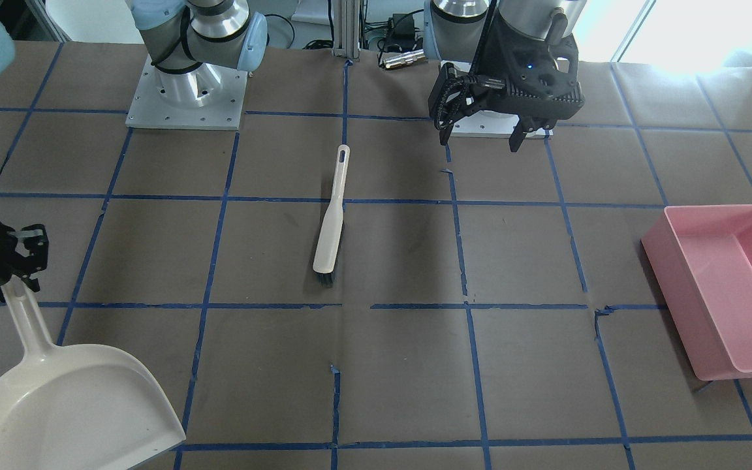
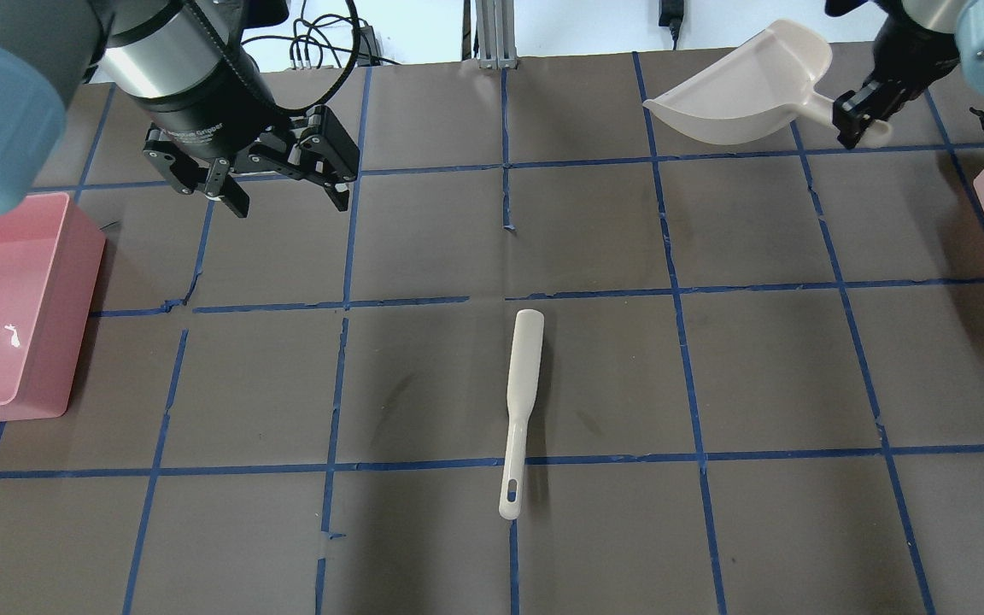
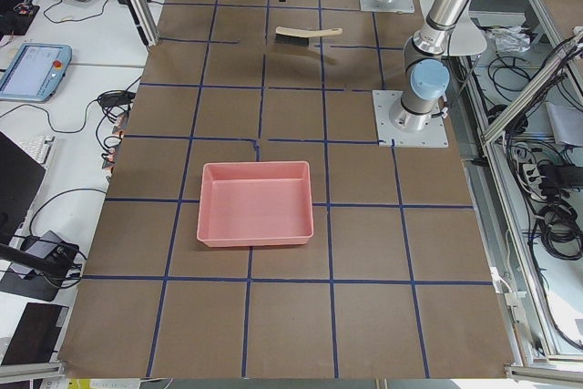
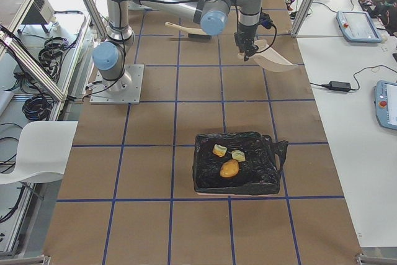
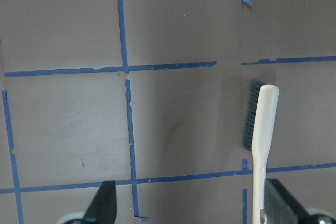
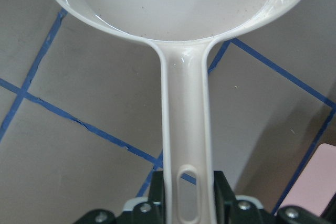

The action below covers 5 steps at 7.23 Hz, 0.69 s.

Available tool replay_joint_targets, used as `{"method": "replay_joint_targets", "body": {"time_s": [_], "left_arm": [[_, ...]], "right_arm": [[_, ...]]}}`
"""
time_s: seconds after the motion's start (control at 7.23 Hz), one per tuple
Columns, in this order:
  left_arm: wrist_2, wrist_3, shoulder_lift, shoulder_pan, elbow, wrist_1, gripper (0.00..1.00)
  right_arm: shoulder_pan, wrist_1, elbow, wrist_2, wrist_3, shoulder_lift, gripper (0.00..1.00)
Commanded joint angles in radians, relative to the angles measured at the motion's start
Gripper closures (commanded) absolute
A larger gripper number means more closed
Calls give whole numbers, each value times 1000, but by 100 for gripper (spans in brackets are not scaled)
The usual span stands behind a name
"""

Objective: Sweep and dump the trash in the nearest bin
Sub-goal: 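Bring the empty dustpan back and lower it onto the table with the right gripper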

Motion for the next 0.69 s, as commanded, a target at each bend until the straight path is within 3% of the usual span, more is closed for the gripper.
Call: {"method": "replay_joint_targets", "body": {"time_s": [0.0, 0.28, 0.41, 0.55], "left_arm": [[80, 7, 4, 3, 0, 0, 0], [120, 7, 4, 4, -2, -5, 0], [61, 7, 2, 9, -2, -8, 0], [59, 14, 2, 9, 0, -8, 0]], "right_arm": [[133, -27, 43, 1, 229, -15, 100], [264, -27, 56, -1, 463, -5, 100], [313, -57, 72, -1, 562, 12, 100], [367, -97, 80, -2, 672, 40, 100]]}}
